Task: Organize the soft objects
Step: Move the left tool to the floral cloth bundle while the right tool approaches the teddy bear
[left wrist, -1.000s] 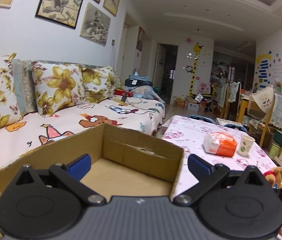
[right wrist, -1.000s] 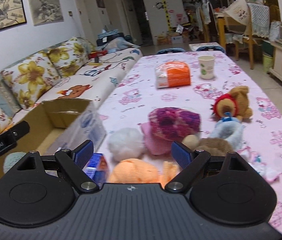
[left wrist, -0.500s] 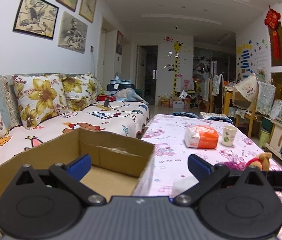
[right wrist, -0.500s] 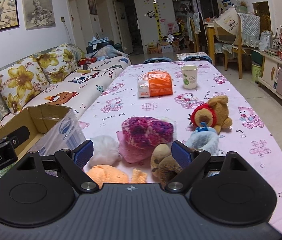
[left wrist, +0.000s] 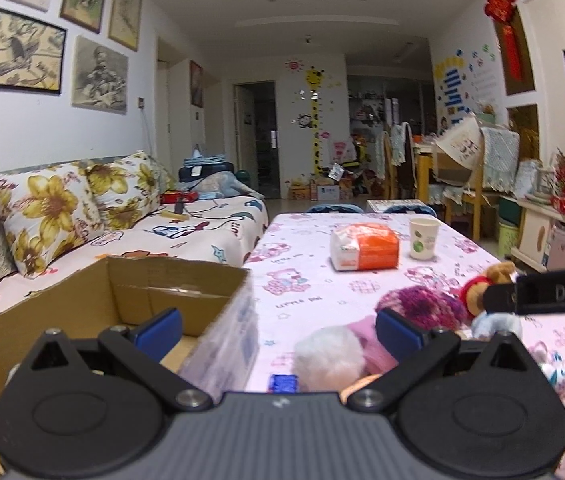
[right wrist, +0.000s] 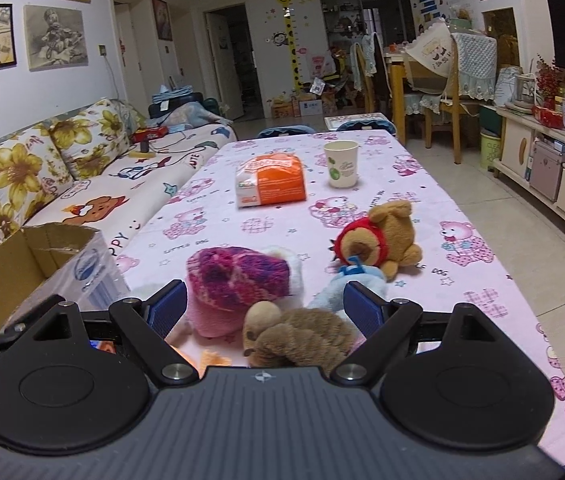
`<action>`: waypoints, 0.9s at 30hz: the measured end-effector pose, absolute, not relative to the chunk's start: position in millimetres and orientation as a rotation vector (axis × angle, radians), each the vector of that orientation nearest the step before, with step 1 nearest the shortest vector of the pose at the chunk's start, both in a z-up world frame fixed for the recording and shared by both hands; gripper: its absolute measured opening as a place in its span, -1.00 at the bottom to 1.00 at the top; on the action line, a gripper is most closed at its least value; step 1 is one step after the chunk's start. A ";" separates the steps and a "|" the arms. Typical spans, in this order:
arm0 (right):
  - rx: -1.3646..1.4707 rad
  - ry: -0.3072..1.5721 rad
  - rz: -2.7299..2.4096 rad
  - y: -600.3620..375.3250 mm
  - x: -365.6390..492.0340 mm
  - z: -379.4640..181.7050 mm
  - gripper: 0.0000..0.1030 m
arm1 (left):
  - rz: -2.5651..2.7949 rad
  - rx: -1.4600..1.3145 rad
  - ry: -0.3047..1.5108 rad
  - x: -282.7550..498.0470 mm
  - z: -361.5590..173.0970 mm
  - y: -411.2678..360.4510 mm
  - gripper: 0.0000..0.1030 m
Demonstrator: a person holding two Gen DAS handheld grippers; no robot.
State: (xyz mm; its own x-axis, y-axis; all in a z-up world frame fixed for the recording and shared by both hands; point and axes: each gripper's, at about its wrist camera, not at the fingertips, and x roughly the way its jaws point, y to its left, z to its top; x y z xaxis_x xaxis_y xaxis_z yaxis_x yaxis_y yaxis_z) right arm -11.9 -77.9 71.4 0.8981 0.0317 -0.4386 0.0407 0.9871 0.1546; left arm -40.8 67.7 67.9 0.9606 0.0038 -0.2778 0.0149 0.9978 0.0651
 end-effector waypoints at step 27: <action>0.170 0.463 -0.097 -125.9 -26.2 65.8 1.00 | -0.152 0.258 0.316 -55.3 44.5 -4.9 0.98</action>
State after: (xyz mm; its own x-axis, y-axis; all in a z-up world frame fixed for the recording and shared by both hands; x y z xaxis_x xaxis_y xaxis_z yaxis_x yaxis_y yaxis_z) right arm -26.2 -125.9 65.8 0.8906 -0.0541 -0.4515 0.1311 0.9813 0.1409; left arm -55.3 -4.9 44.5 0.9395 -0.1069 -0.3255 0.1870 0.9560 0.2260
